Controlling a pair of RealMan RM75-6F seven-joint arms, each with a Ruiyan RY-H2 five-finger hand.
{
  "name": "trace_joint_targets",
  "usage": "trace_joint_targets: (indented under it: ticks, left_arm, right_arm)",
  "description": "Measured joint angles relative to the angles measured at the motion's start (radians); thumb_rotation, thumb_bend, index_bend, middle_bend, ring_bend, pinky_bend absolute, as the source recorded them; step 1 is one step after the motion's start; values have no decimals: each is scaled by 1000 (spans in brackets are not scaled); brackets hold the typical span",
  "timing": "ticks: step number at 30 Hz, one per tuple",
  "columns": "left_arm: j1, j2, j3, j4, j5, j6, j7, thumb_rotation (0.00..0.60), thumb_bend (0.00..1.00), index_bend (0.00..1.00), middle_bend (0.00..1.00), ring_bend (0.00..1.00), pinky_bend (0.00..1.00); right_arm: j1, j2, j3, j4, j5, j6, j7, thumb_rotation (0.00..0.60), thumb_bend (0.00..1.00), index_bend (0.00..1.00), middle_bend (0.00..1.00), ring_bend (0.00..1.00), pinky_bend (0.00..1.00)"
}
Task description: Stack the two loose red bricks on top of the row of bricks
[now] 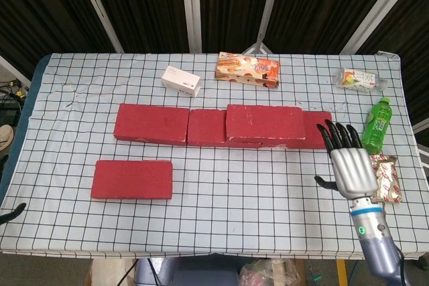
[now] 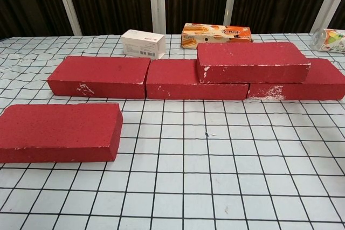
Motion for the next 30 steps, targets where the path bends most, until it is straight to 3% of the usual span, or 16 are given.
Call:
trace_joint_targets:
  ticks: [6,12,19,30]
  left_arm:
    - [5,-3,-2,18,23,25,-27,600,0,44,0,3,201]
    - [4,-8,6,24,47,28,-40,600,0,44,0,3,200]
    - [-3,-19,6,25,53,19,-34,600,0,38,0,3,198]
    - [-28,-3,-2,15,51,-16,-44,600,0,0,0,3,174]
  right_arm:
    - [-157,-95,-65,83,-138,119,5,600,154,0,0,0,0]
    - [-252,-146,-87,200,-192,150,42,600,154,0,0,0,0]
    - [-305,-156,-66,301,-203,141,72,600,153,0,0,0,0]
    - [-370,-132,-15,292,-206,126,75,600,154,0,0,0,0]
